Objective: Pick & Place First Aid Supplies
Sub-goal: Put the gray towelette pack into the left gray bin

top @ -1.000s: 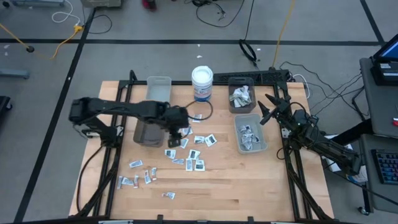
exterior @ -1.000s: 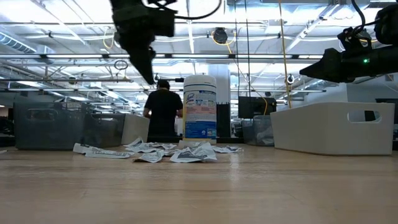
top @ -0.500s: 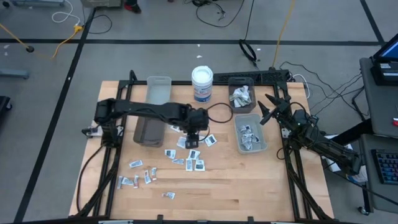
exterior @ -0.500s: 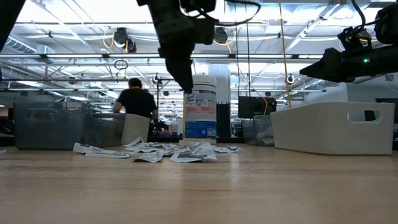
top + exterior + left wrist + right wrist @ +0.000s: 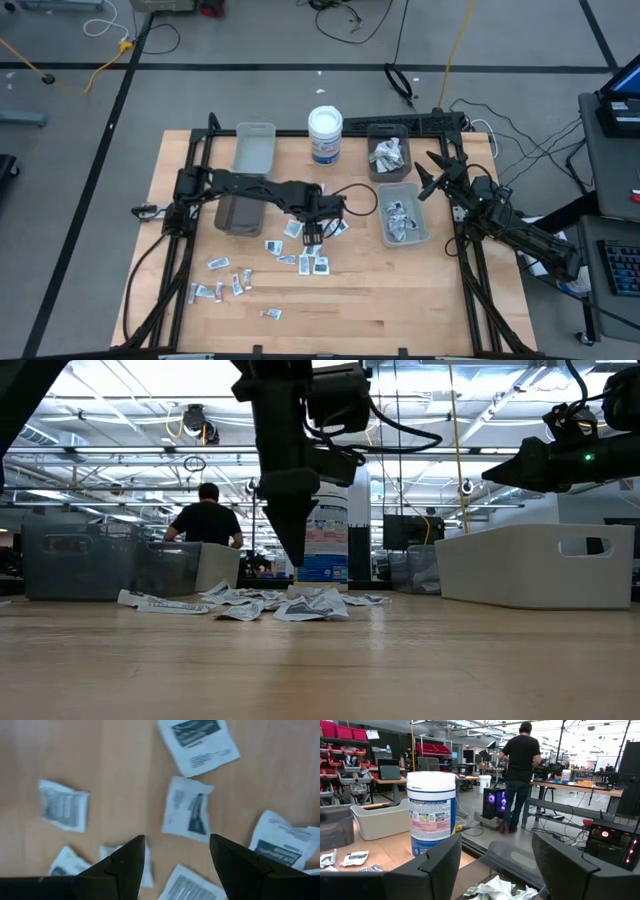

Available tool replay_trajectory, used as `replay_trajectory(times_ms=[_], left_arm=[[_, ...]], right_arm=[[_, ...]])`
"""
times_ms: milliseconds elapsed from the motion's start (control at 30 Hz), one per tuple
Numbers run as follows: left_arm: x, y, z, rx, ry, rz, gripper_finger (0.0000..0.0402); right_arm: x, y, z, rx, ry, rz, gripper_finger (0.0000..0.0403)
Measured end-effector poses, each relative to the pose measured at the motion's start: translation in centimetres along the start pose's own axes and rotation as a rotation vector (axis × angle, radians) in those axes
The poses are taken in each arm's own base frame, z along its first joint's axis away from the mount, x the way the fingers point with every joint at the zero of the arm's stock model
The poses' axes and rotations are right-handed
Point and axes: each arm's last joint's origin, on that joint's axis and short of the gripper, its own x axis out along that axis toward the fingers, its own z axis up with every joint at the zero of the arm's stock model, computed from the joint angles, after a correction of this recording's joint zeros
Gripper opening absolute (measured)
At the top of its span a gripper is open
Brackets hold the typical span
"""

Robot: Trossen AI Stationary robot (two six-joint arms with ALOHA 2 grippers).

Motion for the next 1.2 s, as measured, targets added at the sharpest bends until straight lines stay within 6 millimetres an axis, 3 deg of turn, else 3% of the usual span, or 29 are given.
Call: replay_trajectory(times_ms=[233,767,867,1200], left_arm=[[2.2,-1.9,0.2,0.03,0.023,-0.015,0.023],[3.2,-3.2,-0.5,0.077,-0.002,0.034,0.0219],[3.2,-3.3,-0.4,0.085,-0.008,0.032,0.0184],[3.1,-3.7,-0.3,0.058,-0.034,0.052,0.001]], right_arm=[[0.0,0.0,0.0,0.0,0.0,0.0,0.0238],[0.0,0.0,0.0,0.0,0.0,0.0,0.0238],[0.0,0.0,0.0,0.0,0.0,0.0,0.0238],[0.0,0.0,0.0,0.0,0.0,0.0,0.0238]])
